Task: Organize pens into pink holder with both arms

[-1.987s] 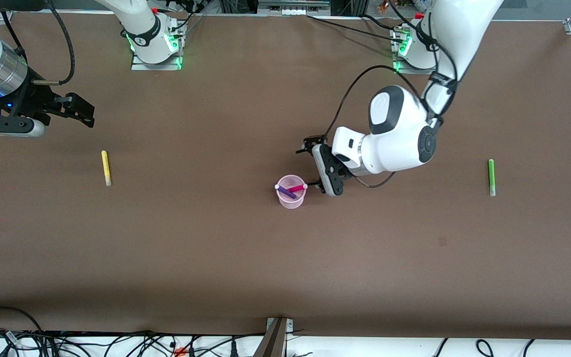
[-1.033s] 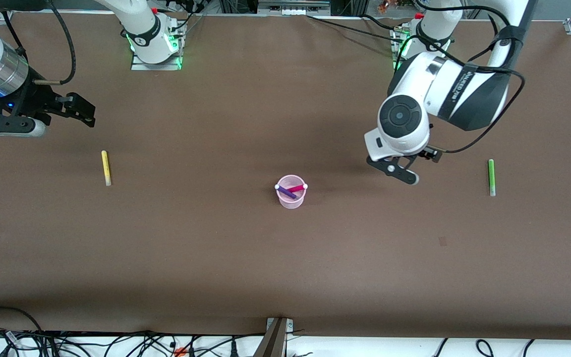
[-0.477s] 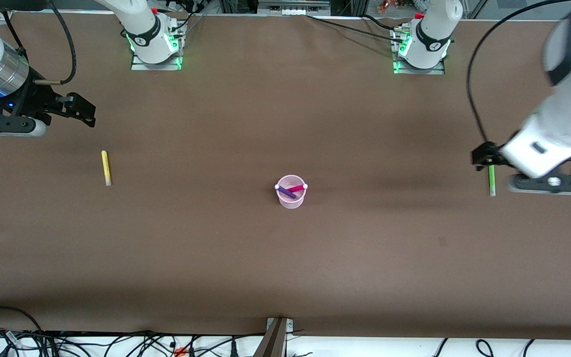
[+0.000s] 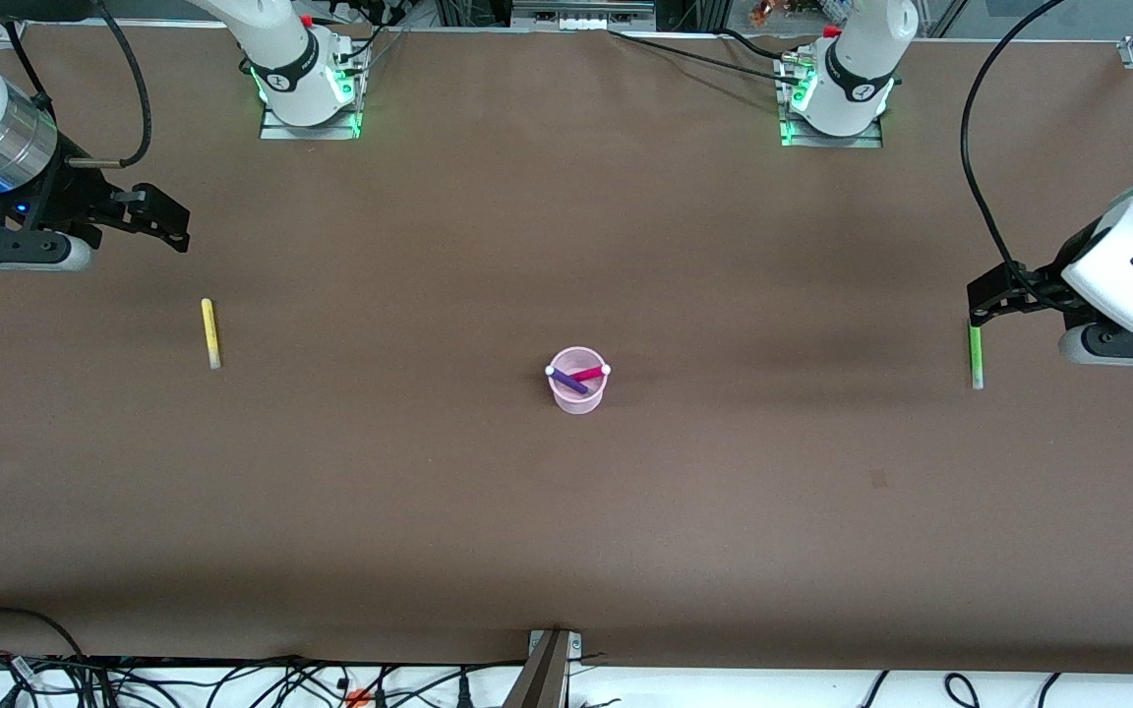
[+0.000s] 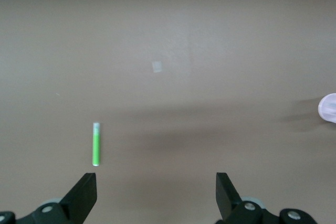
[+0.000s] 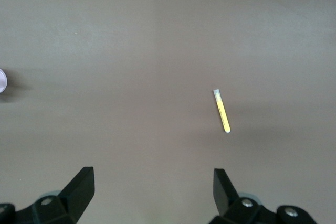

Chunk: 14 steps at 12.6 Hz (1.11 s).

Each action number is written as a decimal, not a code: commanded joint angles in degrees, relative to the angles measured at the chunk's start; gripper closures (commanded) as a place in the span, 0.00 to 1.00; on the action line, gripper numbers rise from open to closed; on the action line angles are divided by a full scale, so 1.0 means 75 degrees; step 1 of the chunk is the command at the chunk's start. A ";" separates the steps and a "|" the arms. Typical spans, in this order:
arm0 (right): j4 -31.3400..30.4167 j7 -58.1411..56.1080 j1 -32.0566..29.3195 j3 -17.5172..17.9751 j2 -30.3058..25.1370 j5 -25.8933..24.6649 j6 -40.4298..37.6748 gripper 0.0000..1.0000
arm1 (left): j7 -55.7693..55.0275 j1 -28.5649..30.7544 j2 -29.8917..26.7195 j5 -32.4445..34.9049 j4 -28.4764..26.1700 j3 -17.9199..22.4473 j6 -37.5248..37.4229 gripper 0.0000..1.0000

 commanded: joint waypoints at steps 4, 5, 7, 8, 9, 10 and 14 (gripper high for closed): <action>0.0164 0.0021 0.0032 0.0002 0.0050 -0.0011 -0.0133 0.00 | 0.0788 -0.0639 -0.2317 -0.0544 -0.3366 0.1392 0.1827 0.00; 0.0164 0.0021 0.0021 0.0002 0.0050 -0.0023 -0.0133 0.00 | 0.0802 -0.1074 -0.2566 -0.0545 -0.3618 0.1792 0.1809 0.00; 0.0164 0.0021 0.0021 0.0002 0.0050 -0.0023 -0.0133 0.00 | 0.0767 -0.1301 -0.2569 -0.0463 -0.3574 0.1914 0.1785 0.00; 0.0164 0.0021 0.0021 0.0002 0.0050 -0.0023 -0.0133 0.00 | 0.0732 -0.1290 -0.2499 -0.0463 -0.3458 0.1913 0.1634 0.00; 0.0164 0.0021 0.0021 0.0002 0.0050 -0.0011 -0.0133 0.00 | 0.0697 -0.1290 -0.2348 -0.0463 -0.3190 0.1902 0.1180 0.00; 0.0164 0.0021 0.0021 0.0002 0.0050 -0.0011 -0.0133 0.00 | 0.0639 -0.1290 -0.2207 -0.0463 -0.2920 0.1890 0.0839 0.00; 0.0164 0.0021 0.0033 0.0002 0.0050 -0.0011 -0.0133 0.00 | 0.0709 -0.1266 -0.2147 -0.0544 -0.2882 0.1878 0.0777 0.00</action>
